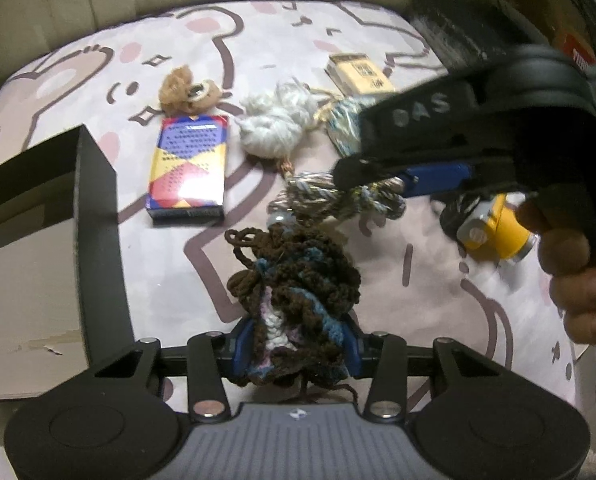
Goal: Organize objects
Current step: 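Carry the yarn bundle in the left tool to the black box while the right tool carries the cord, then open the left tool to drop the yarn bundle into the box while the right tool releases the cord inside, then withdraw the left tool toward the card pack while the right tool moves to the floral pouch, then close the left tool on the card pack while the right tool grasps the floral pouch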
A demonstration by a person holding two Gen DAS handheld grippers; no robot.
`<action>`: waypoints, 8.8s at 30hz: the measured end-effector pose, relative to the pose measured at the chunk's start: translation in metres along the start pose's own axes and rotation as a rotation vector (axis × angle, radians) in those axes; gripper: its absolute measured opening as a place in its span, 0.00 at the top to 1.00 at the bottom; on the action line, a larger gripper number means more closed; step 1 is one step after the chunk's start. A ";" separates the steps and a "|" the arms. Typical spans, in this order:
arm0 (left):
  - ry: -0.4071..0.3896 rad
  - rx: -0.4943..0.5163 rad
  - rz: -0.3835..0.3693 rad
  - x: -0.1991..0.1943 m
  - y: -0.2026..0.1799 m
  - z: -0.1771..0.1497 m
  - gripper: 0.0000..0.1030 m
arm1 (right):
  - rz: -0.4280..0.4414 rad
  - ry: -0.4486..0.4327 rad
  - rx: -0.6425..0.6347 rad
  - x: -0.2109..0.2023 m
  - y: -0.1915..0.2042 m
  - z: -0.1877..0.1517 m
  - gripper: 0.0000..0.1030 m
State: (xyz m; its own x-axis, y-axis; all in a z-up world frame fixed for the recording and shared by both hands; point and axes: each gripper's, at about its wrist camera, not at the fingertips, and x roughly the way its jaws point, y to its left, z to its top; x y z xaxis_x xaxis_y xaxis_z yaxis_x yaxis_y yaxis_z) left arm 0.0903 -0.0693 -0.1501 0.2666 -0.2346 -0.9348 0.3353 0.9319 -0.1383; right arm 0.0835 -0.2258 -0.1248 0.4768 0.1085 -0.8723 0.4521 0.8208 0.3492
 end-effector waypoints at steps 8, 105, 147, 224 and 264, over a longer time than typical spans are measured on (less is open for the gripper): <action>-0.050 -0.051 0.013 -0.019 0.008 0.000 0.56 | 0.004 -0.057 0.049 -0.025 -0.007 -0.004 0.52; -0.121 -0.247 0.353 -0.092 0.214 -0.051 0.40 | 0.050 0.067 -0.185 0.025 0.215 -0.053 0.53; -0.156 -0.266 0.339 -0.122 0.186 -0.043 0.08 | 0.004 -0.053 -0.382 -0.026 0.184 -0.048 0.21; -0.246 -0.103 0.213 -0.086 0.050 0.013 0.00 | -0.155 -0.208 -0.083 -0.081 -0.020 -0.015 0.00; -0.297 0.093 0.119 -0.014 0.009 0.060 0.22 | -0.137 -0.327 -0.088 -0.045 -0.019 0.055 0.00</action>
State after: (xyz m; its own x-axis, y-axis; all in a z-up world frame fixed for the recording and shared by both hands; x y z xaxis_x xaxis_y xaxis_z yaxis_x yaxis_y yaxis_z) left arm 0.1436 -0.0736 -0.1184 0.5561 -0.2088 -0.8045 0.3631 0.9317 0.0091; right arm 0.0949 -0.2777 -0.0733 0.6389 -0.1790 -0.7482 0.4687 0.8618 0.1940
